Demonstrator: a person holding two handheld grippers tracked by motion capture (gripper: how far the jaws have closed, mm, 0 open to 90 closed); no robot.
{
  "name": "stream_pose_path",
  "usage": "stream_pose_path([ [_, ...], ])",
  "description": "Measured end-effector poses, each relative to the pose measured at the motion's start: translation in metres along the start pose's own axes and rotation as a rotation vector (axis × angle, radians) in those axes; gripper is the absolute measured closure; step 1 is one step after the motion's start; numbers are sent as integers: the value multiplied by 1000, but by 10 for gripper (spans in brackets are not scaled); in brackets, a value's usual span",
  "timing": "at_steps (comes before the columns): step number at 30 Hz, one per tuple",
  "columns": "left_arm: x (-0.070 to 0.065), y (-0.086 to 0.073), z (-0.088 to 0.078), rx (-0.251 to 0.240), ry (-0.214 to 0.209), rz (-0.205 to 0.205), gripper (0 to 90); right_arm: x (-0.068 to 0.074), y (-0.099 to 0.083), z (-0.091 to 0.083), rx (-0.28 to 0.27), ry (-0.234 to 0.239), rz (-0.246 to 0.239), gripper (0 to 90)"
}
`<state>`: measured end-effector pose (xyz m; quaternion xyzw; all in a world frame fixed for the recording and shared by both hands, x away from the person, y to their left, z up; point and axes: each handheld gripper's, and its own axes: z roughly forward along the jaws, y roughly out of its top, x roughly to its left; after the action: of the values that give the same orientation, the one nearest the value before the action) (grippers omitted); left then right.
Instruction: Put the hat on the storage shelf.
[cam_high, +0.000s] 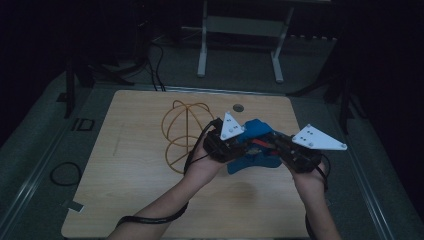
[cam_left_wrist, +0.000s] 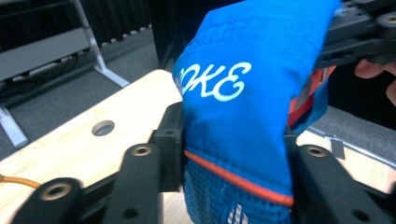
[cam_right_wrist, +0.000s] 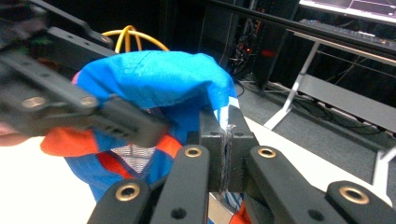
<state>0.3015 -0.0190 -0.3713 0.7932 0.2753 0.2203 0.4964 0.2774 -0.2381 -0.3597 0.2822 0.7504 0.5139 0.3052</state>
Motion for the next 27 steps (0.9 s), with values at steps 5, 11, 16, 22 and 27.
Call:
stream_pose_path([
  [5,0,-1,2,6,28,37,862,7,-3,0,7,15,-5,889],
  [11,-1,-2,0,-3,47,87,878,12,-10,0,12,34,12,887],
  [16,-3,-3,-4,-45,28,133,879,14,-13,-4,1,54,28,879],
  [22,-2,-5,-13,-119,-9,205,878,20,-15,-20,-39,105,17,801],
  [27,2,-7,-21,-156,-51,247,878,26,-11,-44,-102,132,-22,751],
])
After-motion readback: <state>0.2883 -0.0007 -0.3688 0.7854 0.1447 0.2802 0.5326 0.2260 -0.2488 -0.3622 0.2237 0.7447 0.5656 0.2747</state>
